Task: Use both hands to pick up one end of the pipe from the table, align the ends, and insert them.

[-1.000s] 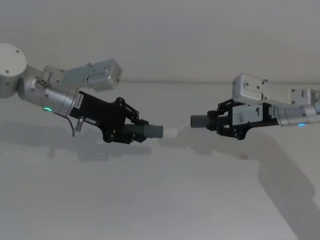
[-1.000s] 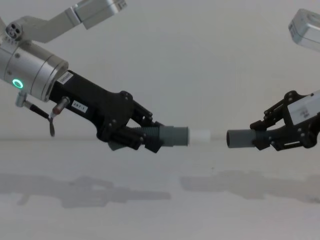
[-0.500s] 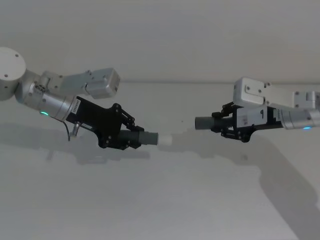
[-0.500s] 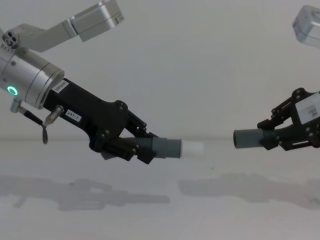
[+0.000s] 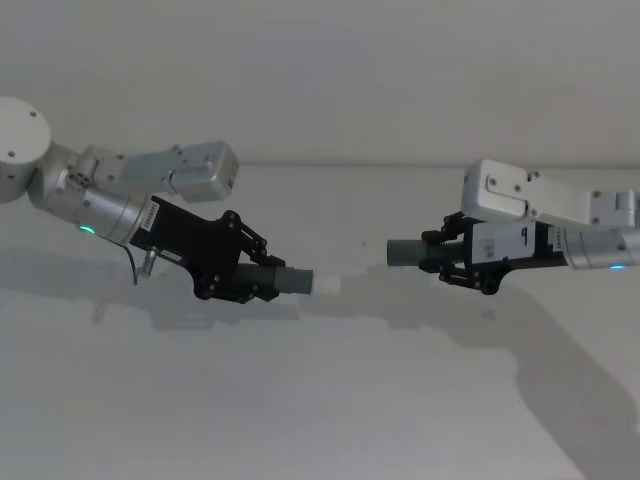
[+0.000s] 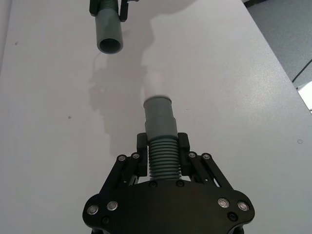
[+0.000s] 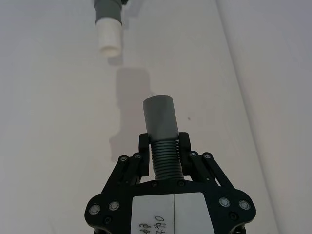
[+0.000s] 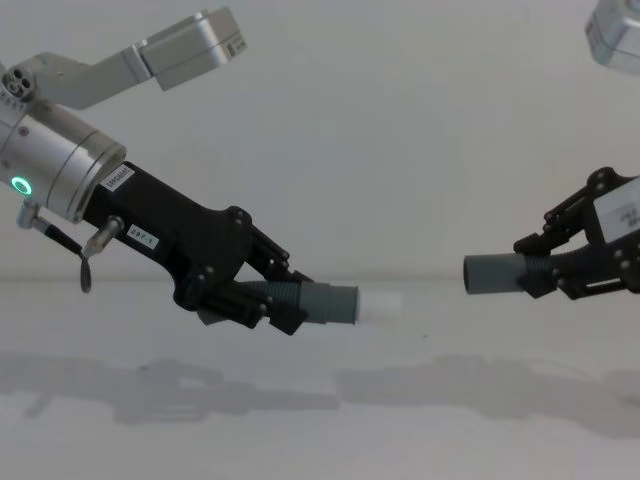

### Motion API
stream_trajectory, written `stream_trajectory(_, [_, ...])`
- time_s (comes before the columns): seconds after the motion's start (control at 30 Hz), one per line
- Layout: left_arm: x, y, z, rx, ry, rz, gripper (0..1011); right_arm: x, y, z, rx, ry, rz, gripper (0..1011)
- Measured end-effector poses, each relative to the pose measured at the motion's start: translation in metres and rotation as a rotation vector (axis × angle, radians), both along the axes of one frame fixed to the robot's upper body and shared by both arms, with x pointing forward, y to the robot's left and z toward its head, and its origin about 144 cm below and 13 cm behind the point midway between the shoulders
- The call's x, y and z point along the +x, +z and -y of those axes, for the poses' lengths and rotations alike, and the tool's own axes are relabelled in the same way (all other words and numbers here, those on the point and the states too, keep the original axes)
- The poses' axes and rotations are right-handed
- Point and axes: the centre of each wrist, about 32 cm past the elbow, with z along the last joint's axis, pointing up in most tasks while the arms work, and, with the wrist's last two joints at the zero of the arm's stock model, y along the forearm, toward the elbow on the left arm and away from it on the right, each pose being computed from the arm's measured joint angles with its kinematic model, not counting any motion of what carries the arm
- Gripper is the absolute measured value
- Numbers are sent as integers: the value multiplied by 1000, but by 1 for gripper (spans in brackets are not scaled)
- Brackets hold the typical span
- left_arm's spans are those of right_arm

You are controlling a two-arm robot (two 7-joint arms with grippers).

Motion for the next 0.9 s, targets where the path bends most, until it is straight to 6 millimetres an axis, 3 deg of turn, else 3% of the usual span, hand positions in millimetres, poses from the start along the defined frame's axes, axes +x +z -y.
stream_trajectory(0.9, [0,-1,-1,5,-1,0,347,-11,-1,-39,2,27,-131,337])
